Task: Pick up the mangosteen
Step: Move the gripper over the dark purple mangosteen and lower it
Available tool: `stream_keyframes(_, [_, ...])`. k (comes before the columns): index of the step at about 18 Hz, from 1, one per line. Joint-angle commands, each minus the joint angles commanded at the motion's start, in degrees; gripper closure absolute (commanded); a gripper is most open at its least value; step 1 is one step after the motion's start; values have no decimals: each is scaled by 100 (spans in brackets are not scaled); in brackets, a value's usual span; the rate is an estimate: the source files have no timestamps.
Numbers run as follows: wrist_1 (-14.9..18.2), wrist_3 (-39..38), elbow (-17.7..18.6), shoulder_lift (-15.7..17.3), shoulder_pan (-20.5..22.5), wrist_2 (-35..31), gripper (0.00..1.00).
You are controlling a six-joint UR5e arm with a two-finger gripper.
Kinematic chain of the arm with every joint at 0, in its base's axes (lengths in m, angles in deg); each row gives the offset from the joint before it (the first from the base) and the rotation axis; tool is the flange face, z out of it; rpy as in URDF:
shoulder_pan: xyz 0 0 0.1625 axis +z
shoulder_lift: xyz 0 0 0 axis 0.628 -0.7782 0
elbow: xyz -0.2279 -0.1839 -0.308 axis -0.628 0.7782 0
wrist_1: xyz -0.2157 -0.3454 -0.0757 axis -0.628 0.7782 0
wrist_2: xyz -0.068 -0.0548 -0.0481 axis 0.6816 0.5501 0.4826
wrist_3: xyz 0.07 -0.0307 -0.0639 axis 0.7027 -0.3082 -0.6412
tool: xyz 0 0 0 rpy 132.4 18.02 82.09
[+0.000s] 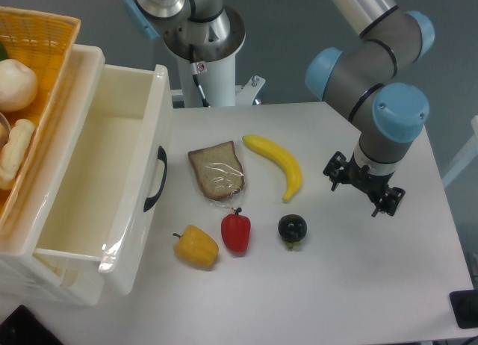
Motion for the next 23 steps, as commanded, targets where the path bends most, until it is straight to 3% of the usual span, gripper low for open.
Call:
stream_keyframes(5, [9, -70, 26, 35, -9, 0, 0])
stream_keyframes(10, [-105, -237, 404, 167, 8, 17, 0])
stream_keyframes(17, [-149, -605, 589, 246, -96, 253, 0])
stream_keyframes(21, [-719, -984, 589, -122, -324, 597, 0])
stream_keyframes(23, [-800, -1133, 589, -246, -474, 606, 0])
